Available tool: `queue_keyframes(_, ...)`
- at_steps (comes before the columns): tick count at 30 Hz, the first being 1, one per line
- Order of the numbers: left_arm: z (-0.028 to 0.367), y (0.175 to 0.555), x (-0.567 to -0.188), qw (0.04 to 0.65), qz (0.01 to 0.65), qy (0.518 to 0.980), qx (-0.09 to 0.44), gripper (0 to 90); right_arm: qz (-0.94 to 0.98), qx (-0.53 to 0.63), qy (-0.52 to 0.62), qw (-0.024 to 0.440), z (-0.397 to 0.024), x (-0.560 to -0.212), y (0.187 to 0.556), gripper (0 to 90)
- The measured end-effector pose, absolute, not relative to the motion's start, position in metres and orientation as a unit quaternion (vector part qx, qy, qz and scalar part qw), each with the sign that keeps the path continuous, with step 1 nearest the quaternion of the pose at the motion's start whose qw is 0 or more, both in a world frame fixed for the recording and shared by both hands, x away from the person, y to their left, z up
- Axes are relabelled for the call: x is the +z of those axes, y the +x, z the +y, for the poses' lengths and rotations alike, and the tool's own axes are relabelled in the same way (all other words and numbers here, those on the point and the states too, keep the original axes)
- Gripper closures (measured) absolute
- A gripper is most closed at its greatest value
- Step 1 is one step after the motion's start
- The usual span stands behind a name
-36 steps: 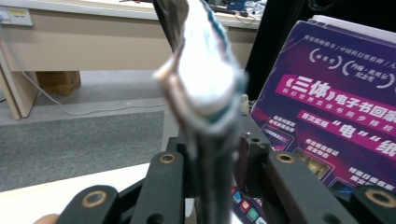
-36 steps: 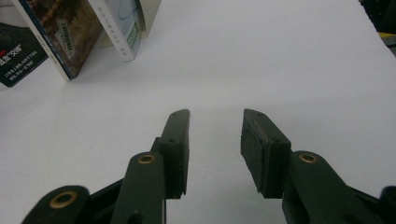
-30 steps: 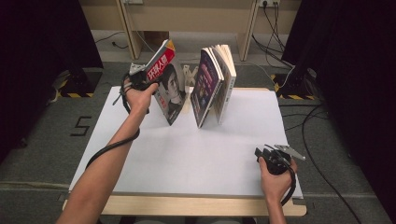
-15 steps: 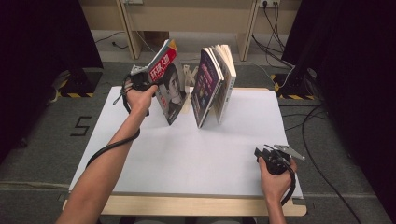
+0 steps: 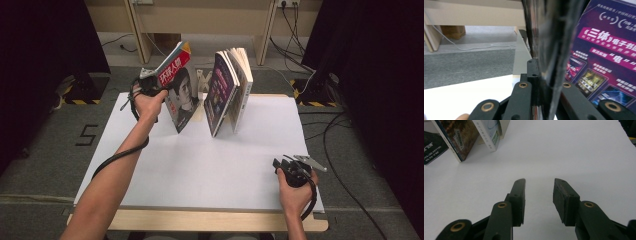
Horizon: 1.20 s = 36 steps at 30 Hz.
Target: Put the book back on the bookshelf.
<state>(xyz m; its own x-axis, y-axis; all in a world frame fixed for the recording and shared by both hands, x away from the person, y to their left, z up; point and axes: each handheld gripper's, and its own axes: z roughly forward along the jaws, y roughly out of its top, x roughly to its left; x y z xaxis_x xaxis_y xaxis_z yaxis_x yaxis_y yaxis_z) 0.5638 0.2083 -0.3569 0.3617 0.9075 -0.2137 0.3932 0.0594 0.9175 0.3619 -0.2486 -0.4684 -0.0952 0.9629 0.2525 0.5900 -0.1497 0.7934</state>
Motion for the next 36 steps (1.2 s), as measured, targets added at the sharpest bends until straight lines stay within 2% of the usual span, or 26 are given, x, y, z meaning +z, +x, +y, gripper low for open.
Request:
queue_keyframes(9,0.209,0.564,-0.359,0.518,0.511,0.643,0.24,82.0,0.612,0.416,0.634,0.225,-0.247,-0.469,0.362,62.4)
queue_keyframes(19,0.211,0.558,-0.37,0.517,0.52,0.639,0.231,72.5,0.611,0.416,0.635,0.225,-0.248,-0.468,0.362,62.2)
queue_keyframes(36,0.213,0.546,-0.363,0.525,0.519,0.634,0.23,57.0,0.615,0.416,0.631,0.225,-0.246,-0.469,0.362,62.1)
